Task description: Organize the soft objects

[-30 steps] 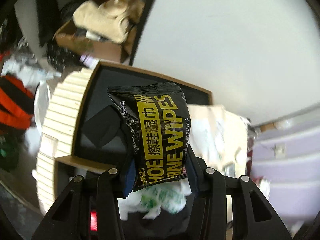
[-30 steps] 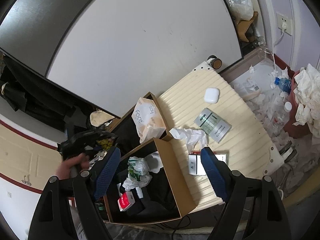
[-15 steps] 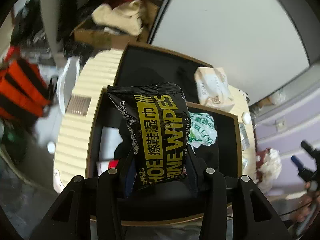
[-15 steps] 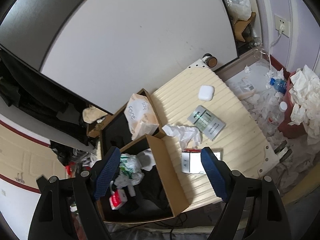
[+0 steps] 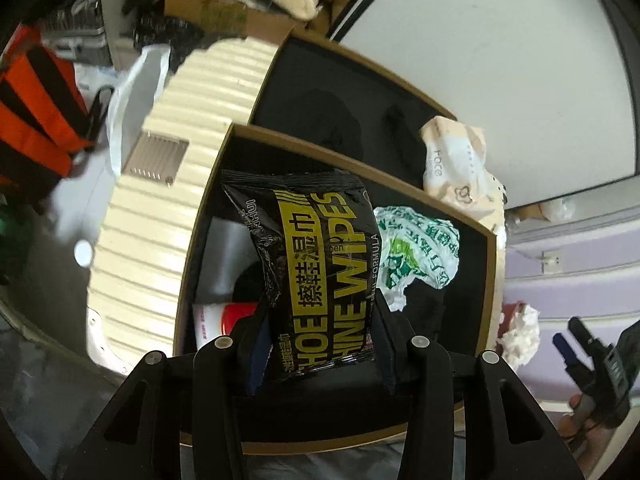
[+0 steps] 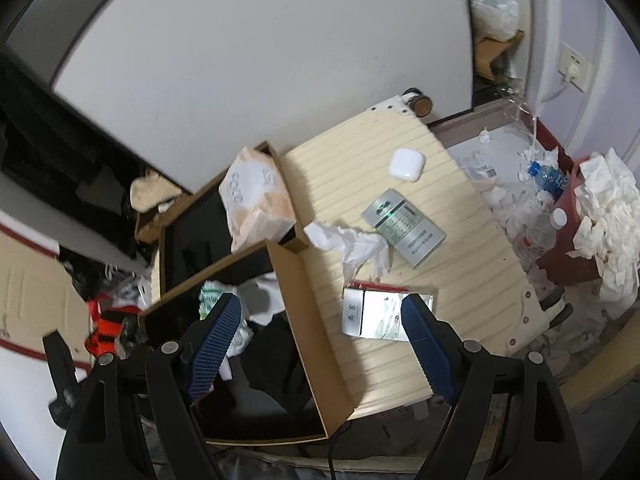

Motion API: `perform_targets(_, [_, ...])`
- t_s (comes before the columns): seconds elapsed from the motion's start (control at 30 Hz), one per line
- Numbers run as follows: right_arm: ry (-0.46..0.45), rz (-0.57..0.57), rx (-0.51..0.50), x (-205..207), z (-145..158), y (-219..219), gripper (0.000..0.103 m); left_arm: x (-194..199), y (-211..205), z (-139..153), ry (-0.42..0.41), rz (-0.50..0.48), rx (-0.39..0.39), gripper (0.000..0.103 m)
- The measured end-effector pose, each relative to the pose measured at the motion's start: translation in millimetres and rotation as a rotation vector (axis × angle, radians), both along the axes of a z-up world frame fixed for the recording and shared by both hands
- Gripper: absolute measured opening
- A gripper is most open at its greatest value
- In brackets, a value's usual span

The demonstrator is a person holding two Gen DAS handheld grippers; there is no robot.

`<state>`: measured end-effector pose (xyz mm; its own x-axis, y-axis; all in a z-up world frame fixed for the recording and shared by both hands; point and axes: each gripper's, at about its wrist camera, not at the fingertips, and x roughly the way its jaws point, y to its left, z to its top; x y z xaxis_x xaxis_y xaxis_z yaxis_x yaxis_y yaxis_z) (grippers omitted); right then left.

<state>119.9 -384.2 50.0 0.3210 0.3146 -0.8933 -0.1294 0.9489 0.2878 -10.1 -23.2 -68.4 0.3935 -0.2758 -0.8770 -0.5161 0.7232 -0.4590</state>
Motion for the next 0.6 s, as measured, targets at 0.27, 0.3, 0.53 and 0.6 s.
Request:
perform_targets(0.27, [0.028, 0.076, -0.068, -7.7, -13.4, 22.3, 0.081, -4.3, 10.7, 3.6, -0.005, 0.017, -0.082, 0.044])
perform_targets(0.3, [0.033, 0.077, -0.069, -7.8, -14.8, 23.2, 0.081, -4.1, 9.6, 6.1, -0.010, 0.008, -0.070, 0.045])
perform_targets(0.53, [0.055, 0.081, -0.062, -9.6, -18.5, 26.1, 0.081, -0.1, 5.0, 12.6, -0.002, -0.018, 0.033, 0.062])
perform_targets(0.6, [0.061, 0.085, -0.063, -10.3, -19.0, 27.1, 0.081, 1.4, 1.9, 15.7, 0.000, -0.036, 0.090, 0.066])
